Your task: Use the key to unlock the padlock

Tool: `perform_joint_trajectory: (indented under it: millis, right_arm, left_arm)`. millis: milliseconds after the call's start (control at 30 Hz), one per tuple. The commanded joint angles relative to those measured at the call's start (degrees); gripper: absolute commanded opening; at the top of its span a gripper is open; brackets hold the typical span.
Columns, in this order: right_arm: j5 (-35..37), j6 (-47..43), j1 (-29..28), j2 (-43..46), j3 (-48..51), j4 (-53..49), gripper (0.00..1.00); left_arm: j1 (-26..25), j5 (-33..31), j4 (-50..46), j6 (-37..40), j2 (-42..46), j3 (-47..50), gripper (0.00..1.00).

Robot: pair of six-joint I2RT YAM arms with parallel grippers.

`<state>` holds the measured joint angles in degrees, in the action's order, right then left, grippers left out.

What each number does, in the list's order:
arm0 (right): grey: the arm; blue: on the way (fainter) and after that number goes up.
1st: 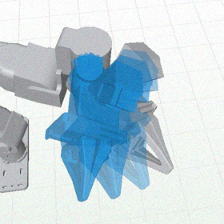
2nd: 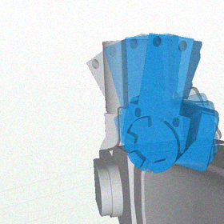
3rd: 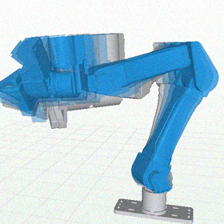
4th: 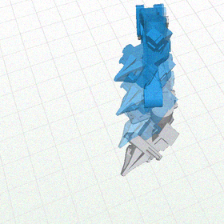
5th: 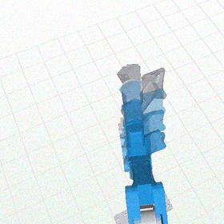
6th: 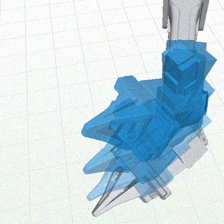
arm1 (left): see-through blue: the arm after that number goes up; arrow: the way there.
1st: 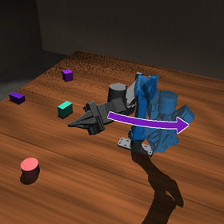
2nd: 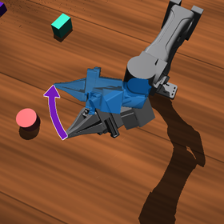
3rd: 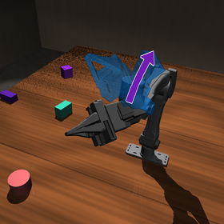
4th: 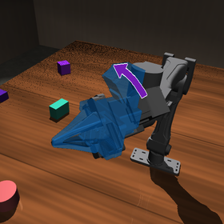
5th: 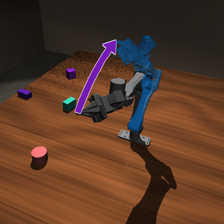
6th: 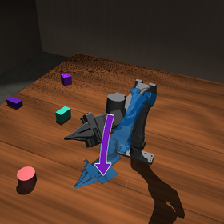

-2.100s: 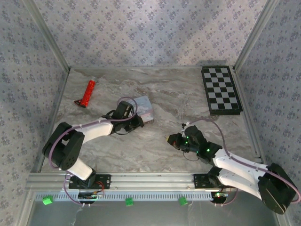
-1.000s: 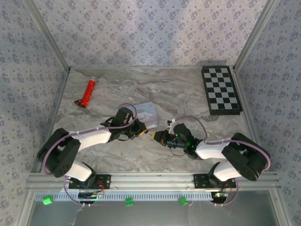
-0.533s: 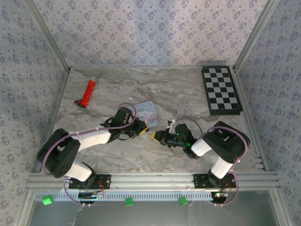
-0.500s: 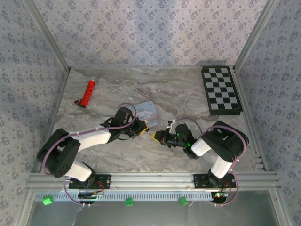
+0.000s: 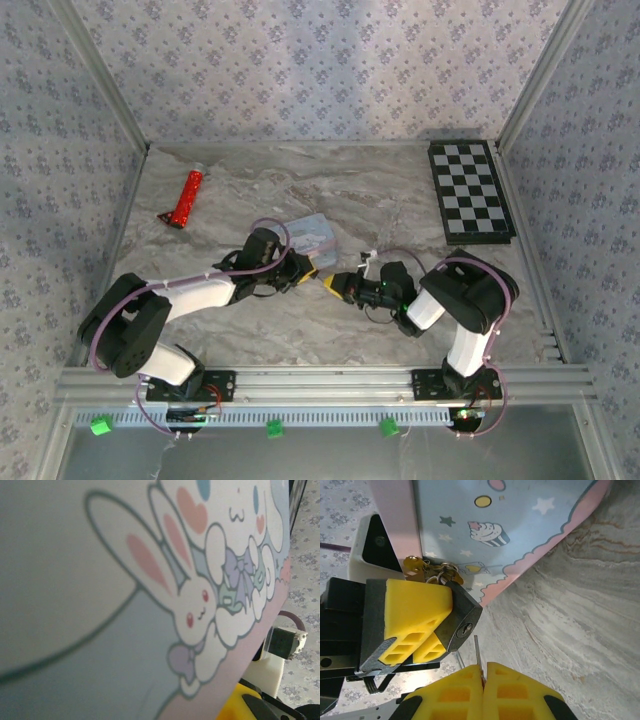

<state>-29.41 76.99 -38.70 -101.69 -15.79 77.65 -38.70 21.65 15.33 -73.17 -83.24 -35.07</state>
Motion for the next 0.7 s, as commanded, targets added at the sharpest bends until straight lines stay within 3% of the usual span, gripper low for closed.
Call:
perform_joint_trajectory:
  millis: [0, 667]
  right_arm:
    - [-2.00, 0.49, 0.94, 1.31, -0.03, 2.23, 0.00]
    - [-3.24, 1.53, 2.31, 3.36, -1.05, 2.23, 0.00]
  left_arm:
    - [-0.32, 2.49, 5.73, -2.15, 1.03, 0.60, 0.00]
    - [-0.50, 4.01, 9.07, -3.56, 0.77, 0.28, 0.00]
